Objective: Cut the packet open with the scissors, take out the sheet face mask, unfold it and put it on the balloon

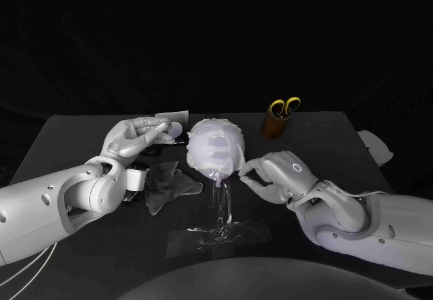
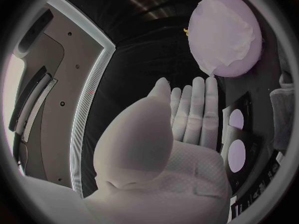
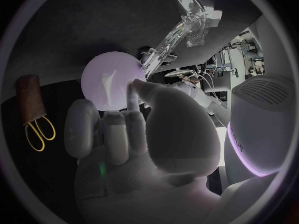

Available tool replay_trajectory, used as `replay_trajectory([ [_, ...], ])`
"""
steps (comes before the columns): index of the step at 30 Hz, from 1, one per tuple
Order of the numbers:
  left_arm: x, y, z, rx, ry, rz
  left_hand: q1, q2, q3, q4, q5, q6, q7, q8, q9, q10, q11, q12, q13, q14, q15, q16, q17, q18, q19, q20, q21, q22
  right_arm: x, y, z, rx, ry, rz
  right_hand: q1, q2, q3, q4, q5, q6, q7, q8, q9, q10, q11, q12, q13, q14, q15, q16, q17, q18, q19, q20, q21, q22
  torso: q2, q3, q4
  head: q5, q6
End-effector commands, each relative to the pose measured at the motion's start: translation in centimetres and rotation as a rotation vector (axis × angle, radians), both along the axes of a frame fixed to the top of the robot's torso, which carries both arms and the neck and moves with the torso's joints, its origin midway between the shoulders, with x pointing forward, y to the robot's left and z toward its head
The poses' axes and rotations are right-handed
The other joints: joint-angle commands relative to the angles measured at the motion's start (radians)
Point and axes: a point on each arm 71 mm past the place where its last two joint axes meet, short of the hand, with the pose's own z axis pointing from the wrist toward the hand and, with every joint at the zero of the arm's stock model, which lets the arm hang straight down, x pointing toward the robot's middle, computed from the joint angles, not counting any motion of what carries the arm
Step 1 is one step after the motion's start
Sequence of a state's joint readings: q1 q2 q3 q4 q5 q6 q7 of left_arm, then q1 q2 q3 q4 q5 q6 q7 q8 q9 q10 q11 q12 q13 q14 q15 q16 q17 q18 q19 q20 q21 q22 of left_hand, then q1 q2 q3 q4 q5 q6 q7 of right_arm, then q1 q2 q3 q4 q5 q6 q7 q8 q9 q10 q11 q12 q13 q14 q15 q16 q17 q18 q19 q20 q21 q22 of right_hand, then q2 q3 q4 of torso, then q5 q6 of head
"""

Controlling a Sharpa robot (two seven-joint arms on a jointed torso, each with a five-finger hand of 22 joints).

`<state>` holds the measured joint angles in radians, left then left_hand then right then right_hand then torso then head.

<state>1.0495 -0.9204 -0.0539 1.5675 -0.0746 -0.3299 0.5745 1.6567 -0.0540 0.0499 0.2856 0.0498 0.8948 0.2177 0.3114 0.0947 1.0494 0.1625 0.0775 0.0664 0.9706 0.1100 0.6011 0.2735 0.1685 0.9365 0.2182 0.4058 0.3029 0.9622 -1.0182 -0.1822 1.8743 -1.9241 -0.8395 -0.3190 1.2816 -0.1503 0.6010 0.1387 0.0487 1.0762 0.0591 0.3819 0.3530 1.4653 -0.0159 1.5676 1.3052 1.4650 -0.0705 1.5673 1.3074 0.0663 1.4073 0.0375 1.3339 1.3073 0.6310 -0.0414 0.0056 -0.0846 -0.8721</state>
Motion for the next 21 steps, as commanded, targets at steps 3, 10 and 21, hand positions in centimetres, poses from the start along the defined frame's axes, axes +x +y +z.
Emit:
replay_trajectory([
  [3, 0.0, -0.3, 0.1, -0.009, -0.006, -0.017, 0.01, 0.0, -0.002, 0.001, -0.001, 0.006, -0.002, -0.004, -0.001, 0.006, -0.001, -0.003, -0.001, 0.002, -0.007, 0.004, 0.001, 0.012, 0.0, -0.01, 0.005, 0.001, 0.7, -0.8, -0.8, 0.198, 0.231, -0.155, -0.084, -0.079, -0.091, 0.051, 0.0, -0.064, 0.029, -0.04, 0.107, 0.106, 0.025, 0.003, 0.266, 0.106, 0.015, 0.003, 0.263, 0.002, -0.013, 0.01, -0.016, 0.006, 0.0, -0.0007, 0.0002, -0.001, -0.001],
  [10, -0.1, -0.4, 0.1, -0.008, -0.003, -0.019, 0.01, 0.0, -0.002, 0.002, -0.001, 0.006, -0.002, -0.004, -0.002, 0.006, -0.002, -0.003, -0.001, 0.002, -0.007, 0.004, 0.001, 0.012, 0.0, -0.01, 0.006, 0.001, 0.9, -0.6, -1.8, 0.372, 0.506, -0.307, -0.112, -0.083, -0.181, 0.111, 0.006, -0.083, 0.046, -0.076, 0.101, 0.106, 0.042, 0.003, 0.266, 0.106, 0.034, 0.003, 0.263, 0.016, -0.048, 0.031, -0.07, -0.042, -0.001, -0.0004, 0.0003, -0.003, -0.001],
  [21, -0.1, -0.4, 0.0, -0.007, 0.001, -0.02, 0.009, -0.001, -0.003, 0.002, -0.001, 0.006, -0.002, -0.005, -0.002, 0.007, -0.002, -0.004, -0.001, 0.002, -0.007, 0.007, 0.002, 0.012, -0.001, -0.01, 0.008, 0.003, 1.5, 0.0, -1.3, 0.491, 0.729, -0.448, -0.116, -0.065, -0.27, 0.15, 0.04, -0.058, 0.039, -0.09, 0.109, 0.106, 0.037, 0.003, 0.266, 0.106, 0.03, 0.003, 0.263, 0.021, -0.054, 0.032, -0.088, -0.052, 0.0, -0.002, 0.0018, -0.005, -0.001],
])
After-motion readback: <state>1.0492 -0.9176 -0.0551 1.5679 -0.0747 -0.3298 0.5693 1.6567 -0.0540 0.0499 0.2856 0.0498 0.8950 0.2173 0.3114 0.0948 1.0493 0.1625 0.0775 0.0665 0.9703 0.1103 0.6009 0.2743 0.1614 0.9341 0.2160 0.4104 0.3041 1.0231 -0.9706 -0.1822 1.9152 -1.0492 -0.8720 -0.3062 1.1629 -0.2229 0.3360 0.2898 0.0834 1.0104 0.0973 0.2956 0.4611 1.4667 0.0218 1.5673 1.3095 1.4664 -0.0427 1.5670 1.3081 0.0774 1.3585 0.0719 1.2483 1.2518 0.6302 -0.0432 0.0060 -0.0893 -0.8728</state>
